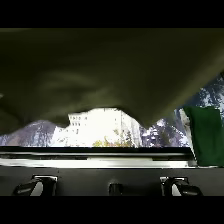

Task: Fold the clothes and pants, and hang the long-sleeved shirts on hangers.

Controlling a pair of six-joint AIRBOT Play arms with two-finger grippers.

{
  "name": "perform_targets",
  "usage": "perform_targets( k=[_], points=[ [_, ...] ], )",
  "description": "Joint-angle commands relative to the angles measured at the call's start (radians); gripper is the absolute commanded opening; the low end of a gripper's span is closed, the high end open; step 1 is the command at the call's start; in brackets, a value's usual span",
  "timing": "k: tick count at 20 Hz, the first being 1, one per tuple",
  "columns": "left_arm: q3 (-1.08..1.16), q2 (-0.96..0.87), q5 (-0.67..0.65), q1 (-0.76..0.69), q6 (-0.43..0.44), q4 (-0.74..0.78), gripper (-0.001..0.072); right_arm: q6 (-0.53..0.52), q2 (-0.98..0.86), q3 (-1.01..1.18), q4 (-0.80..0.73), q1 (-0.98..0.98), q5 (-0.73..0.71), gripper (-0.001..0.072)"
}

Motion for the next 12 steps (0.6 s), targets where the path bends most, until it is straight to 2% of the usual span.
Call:
perform_targets(
  k=[1,6,8,12],
  points=[
    [0.01,-0.03,-0.027,0.001,-0.03,0.058,0.0012,0.095,-0.014,0.006,-0.095,0.0,-0.025,0.0024],
    [-0.009,-0.312,-0.197,-0.051,0.126,-0.039,0.0013,0.13,-0.288,0.006,-0.009,0.0,0.116,0.0025],
    [-0.055,-0.448,-0.198,-0.085,0.172,-0.039,0.0013,0.128,-0.445,0.005,0.008,0.0,0.142,0.0025],
    [-0.089,-0.799,-0.181,-0.147,0.183,-0.039,0.0014,0.122,-0.761,0.005,0.01,0.0,0.07,0.0026]
  ],
)
